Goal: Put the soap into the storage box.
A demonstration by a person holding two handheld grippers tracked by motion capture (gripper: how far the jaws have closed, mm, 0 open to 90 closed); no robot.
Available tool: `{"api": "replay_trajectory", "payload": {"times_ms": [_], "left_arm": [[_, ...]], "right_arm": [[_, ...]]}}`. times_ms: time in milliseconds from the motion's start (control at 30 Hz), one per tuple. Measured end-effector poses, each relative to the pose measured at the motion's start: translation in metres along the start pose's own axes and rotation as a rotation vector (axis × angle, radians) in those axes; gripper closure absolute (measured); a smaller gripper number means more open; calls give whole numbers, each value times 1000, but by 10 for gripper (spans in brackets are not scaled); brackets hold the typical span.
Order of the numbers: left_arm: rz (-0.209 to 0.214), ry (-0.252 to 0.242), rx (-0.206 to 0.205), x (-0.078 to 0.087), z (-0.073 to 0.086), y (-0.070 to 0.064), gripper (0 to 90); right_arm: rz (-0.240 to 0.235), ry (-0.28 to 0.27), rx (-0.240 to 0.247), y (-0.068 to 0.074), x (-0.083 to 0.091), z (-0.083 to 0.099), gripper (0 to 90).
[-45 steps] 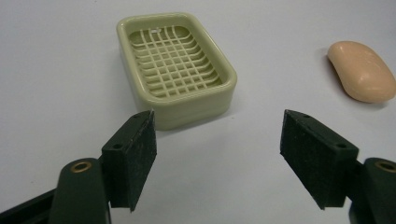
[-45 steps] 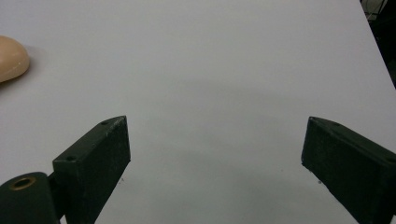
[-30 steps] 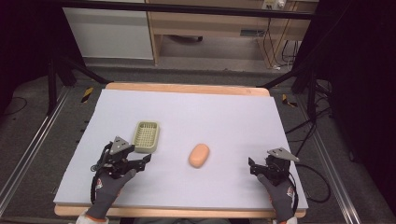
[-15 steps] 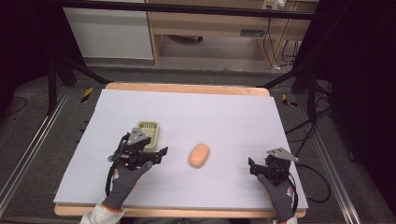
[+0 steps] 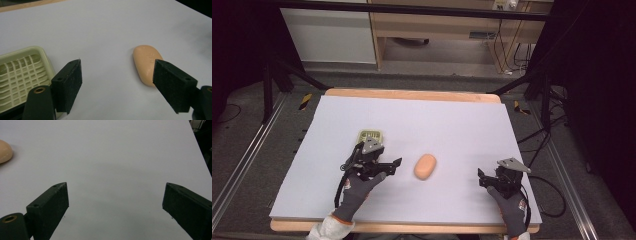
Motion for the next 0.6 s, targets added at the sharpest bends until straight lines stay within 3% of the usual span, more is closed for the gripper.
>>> {"api": "replay_trajectory", "payload": {"times_ms": [400, 600], "left_arm": [[4, 29, -20, -9, 3, -6, 226], [5, 44, -63, -10, -4, -14, 219]], "right_arm": [[-3, 4, 6, 2, -1, 0, 71], [-4, 6, 9, 2, -1, 0, 70]]}}
Point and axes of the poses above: each handheld gripper's, and its own axes: x roughly backward along the jaws, z roughly out of its underside, y roughly to its left, the point moved 9 cm from there along -x, roughly forward along the jaws, and after that the axes turned 11 degrees about y, right-handed, at the moved point
